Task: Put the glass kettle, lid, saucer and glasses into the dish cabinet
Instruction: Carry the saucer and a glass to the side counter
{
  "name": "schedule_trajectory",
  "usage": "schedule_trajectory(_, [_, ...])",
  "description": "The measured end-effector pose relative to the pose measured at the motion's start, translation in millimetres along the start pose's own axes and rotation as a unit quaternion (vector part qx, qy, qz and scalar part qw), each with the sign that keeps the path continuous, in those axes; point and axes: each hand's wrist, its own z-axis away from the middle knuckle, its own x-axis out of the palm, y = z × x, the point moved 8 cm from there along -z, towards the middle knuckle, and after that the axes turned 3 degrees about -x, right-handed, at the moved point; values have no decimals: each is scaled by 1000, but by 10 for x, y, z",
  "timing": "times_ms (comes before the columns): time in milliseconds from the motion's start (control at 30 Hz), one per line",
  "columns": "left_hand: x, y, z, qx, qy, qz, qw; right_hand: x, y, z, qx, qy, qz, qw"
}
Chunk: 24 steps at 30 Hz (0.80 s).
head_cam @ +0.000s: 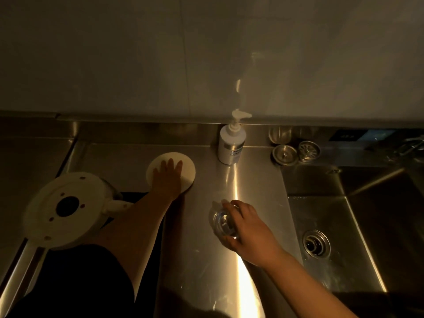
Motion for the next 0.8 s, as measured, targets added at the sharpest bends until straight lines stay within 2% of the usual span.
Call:
schedule_trajectory(533, [-121, 113, -2, 34, 35, -5, 999, -39, -3, -18, 13, -17, 5, 1000])
schedule_trajectory(633, [-201, 230, 97, 65, 72, 7, 995, -45, -3, -1, 18, -24, 1, 1000])
schedule_trajectory(800, [-332, 520, 450, 113, 131, -38, 984, -76, -19, 74, 42, -14, 15, 999])
